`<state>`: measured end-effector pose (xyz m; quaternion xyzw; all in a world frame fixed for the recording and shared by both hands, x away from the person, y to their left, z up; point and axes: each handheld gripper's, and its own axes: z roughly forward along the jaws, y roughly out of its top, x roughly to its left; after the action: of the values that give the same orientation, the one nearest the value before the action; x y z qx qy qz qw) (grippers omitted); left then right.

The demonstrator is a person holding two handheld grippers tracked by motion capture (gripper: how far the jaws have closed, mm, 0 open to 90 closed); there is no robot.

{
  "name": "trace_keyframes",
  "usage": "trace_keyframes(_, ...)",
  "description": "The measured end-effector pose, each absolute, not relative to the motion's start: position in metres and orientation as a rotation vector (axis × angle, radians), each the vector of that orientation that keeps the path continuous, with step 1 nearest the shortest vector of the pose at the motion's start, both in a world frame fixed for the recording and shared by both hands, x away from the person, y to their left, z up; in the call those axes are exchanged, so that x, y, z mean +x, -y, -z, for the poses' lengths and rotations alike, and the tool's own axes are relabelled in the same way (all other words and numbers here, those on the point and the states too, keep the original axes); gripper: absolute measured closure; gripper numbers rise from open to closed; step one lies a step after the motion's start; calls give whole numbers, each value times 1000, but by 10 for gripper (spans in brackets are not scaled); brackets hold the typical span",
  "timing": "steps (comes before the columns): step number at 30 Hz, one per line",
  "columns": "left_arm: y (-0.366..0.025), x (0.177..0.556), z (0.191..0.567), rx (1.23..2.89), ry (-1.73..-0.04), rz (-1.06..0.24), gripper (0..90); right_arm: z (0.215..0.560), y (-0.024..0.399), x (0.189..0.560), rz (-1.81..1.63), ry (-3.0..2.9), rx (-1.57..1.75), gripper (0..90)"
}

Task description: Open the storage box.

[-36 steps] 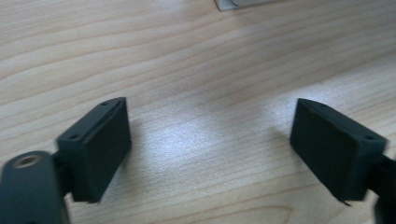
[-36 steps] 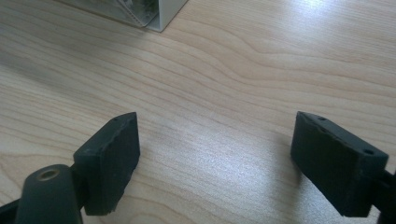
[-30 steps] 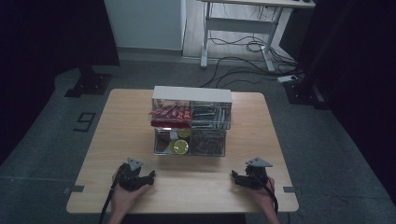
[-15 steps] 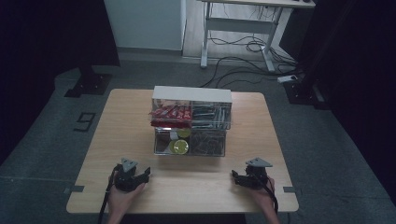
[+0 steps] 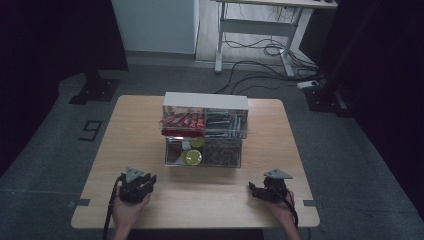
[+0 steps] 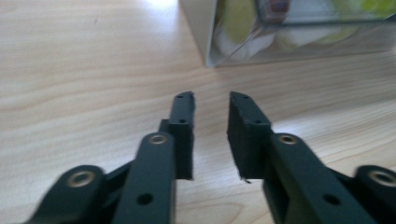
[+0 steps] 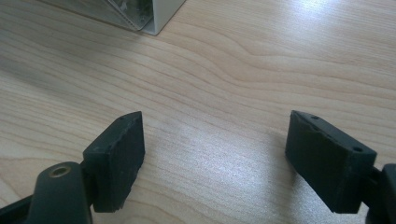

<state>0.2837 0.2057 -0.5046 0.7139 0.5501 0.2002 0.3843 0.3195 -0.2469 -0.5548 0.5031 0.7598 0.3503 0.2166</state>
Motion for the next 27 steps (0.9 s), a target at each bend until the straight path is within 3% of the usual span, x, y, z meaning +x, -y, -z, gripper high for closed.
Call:
trace_keyframes(8,-197,289,472,1828,-1301,-461,876,555,247,319,-964,-2102,1393,205)
trace_keyframes(27,-181,304,415,1813,-1198,-410,900,555,247,319,-963,-2090,1403,219)
